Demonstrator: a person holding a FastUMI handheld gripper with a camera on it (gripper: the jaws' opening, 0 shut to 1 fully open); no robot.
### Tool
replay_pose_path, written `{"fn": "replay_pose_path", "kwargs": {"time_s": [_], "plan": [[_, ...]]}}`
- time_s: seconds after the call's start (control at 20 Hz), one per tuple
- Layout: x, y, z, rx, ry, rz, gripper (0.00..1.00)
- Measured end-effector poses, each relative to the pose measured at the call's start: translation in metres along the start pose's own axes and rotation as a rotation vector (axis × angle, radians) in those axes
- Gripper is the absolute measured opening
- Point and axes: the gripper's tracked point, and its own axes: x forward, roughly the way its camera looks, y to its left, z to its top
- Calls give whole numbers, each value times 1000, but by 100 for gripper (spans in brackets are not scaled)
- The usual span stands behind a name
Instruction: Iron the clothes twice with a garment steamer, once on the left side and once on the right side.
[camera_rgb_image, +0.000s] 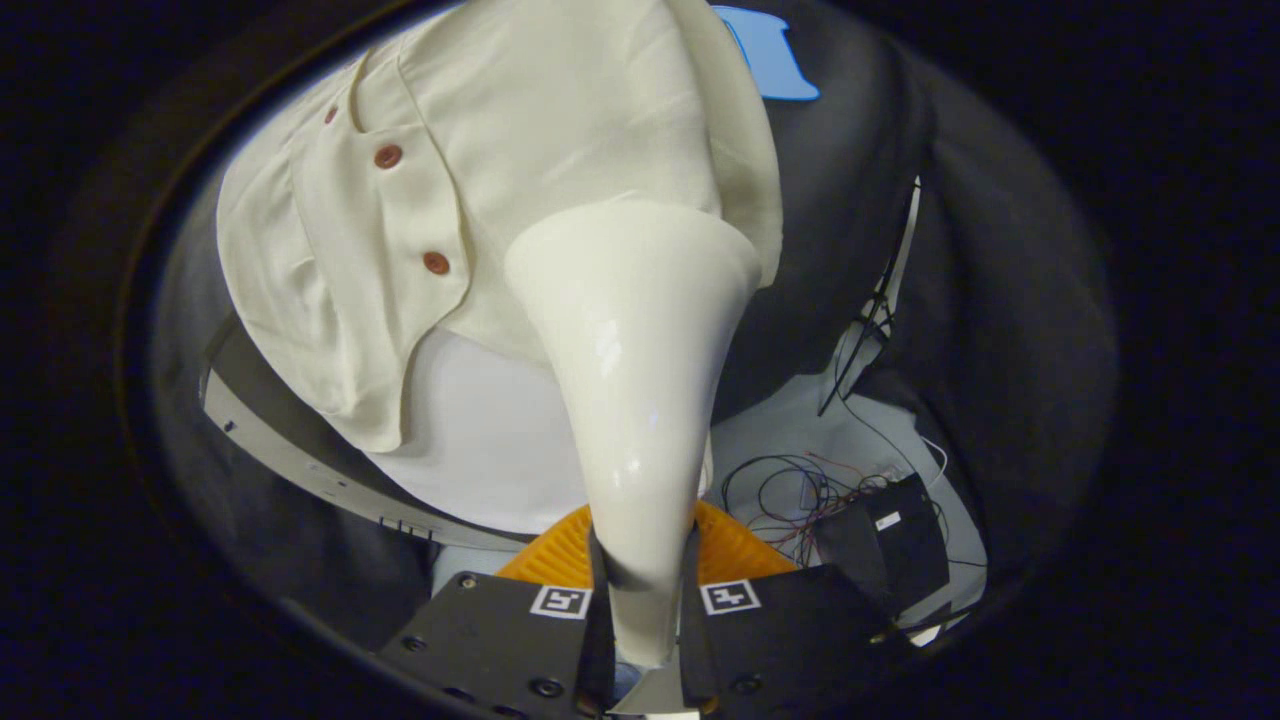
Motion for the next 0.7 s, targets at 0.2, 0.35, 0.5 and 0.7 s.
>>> {"fn": "replay_pose_path", "kwargs": {"time_s": [0.2, 0.35, 0.5, 0.7], "plan": [[-2, 9, -11, -21, -7, 2, 26], [-17, 24, -20, -40, -30, 4, 26], [-39, 50, -30, -46, -52, 7, 26], [-68, 95, -46, -45, -75, 17, 26]]}}
